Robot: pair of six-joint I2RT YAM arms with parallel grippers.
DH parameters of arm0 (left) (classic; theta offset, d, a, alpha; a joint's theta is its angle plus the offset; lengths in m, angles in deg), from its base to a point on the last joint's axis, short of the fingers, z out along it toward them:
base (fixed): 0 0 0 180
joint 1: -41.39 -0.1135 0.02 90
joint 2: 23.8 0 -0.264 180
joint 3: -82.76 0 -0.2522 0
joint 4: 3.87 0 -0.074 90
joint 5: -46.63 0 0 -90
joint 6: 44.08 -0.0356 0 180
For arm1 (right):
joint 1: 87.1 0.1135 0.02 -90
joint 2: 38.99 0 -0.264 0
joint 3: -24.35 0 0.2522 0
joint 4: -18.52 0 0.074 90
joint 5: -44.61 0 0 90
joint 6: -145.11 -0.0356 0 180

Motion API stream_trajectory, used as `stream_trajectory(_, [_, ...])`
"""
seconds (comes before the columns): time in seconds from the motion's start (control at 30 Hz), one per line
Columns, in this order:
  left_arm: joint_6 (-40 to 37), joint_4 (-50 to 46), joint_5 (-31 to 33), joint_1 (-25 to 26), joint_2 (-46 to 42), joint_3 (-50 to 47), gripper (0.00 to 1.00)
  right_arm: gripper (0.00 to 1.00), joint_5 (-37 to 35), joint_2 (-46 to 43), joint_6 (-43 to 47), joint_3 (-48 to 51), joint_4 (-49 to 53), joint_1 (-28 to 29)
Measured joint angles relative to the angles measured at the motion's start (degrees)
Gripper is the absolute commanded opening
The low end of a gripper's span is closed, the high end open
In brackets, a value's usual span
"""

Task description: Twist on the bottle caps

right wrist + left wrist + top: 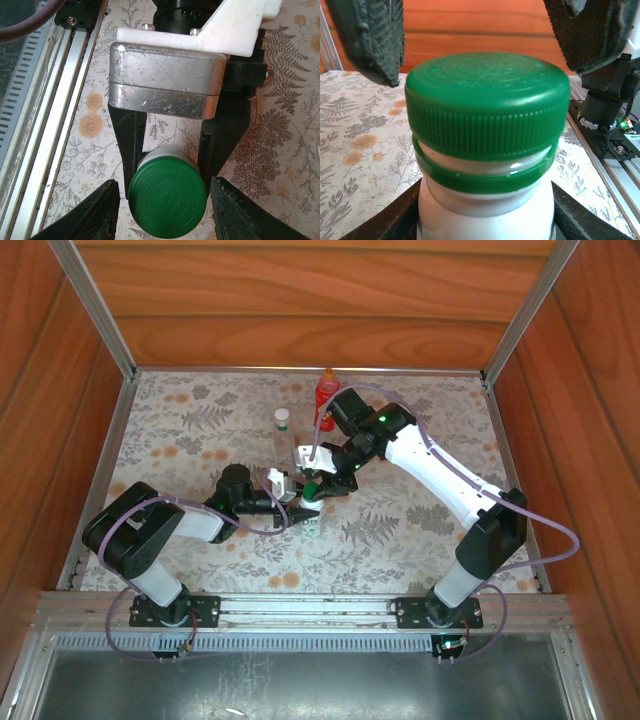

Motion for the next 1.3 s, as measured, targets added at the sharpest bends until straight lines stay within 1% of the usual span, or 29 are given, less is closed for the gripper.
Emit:
stream_trajectory(0.27, [0.11, -0.39, -0.04, -0.04, -0.02, 0.24, 0.53, 0.52, -0.22, 1.73, -0.02, -0.22, -0.04, 0.04])
stream_trajectory(0.47, [0.28, -0.92, -0.37, -0.24, -0.02, 0.52, 0.53, 0.47, -0.61, 1.77, -0.17, -0.22, -0.39, 0.33])
stream_trajectory(0.8, [0.44, -1.22, -0.48, -0.35, 0.0, 0.66, 0.53, 0.43, -0.63, 1.77, -0.52, -0.2, -0.57, 0.35])
stream_trajectory(1.3, [0.68, -1.42, -0.57, -0.37, 0.0, 0.76, 0.53, 0.39, -1.05, 1.2, -3.08, 0.87, -1.99, 0.35])
